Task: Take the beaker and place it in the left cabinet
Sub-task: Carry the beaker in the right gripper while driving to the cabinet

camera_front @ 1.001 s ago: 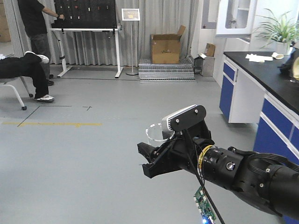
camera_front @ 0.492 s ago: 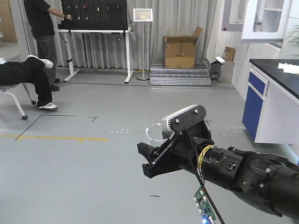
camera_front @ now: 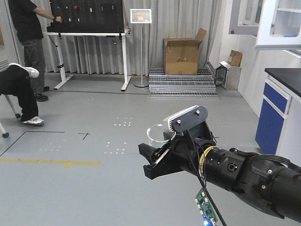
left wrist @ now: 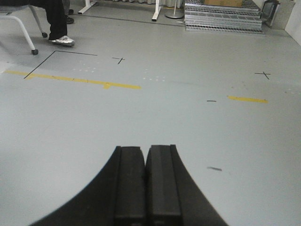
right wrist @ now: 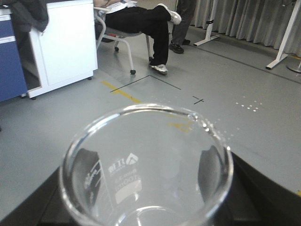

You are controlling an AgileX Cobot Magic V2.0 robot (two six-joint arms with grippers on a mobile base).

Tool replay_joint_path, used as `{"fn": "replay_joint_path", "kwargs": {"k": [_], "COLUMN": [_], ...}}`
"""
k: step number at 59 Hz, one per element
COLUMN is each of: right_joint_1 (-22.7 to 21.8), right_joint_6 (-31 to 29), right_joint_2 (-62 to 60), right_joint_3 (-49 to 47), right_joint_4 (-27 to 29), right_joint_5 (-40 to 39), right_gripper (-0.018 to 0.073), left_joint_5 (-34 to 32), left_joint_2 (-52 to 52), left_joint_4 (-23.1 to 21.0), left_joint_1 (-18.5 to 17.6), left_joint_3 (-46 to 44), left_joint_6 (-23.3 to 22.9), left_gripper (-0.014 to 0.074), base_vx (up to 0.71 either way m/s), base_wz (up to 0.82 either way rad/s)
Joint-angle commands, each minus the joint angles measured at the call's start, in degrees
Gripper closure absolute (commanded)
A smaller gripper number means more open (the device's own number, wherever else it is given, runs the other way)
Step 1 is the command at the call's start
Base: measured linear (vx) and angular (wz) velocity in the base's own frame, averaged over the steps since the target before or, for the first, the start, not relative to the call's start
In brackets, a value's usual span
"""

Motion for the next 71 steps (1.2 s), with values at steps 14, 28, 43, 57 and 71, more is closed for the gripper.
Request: {"fn": "replay_joint_path", "kwargs": {"k": [14,28,43,57,71], "right_joint_1": [0.0,0.0,-0.1,0.0,-0.1], "right_joint_6": [0.2,0.2,0.2,0.2,0.2], "right_joint_2": [-2.5,-2.5,-2.4,-2.4,-2.4], "right_joint_3": [-1.7,-1.7,-1.7,-1.7,-1.7], "right_joint_4": [0.4,0.4,0.4,0.4,0.4], "right_joint_5": [-3.9,-3.9,-3.2,-3.0,-3.0], "right_gripper": [0.0323,0.0323,0.0323,0.0323,0.0323], "left_joint_5": [-4.7,-4.7,-4.6,-4.6,-4.6], "left_joint_2": [-0.6,-0.6,-0.5,-0.5,-0.5], "left_joint_4": [-0.4,-0.4,-0.4,-0.4,-0.4], "left_joint_1": [-0.2,-0.2,-0.2,-0.2,-0.2], "left_joint_3": [-1.1,-1.1,-1.1,-1.1,-1.1], "left_joint_6": [-0.1,-0.1,-0.1,-0.1,-0.1], "left_gripper": [0.0603,0.0603,0.0603,0.0603,0.0603], "base_vx": [0.71,0.74,0.74,0.72,0.70], "base_wz": [-0.02,0.01,0.06,0.02,-0.03]}}
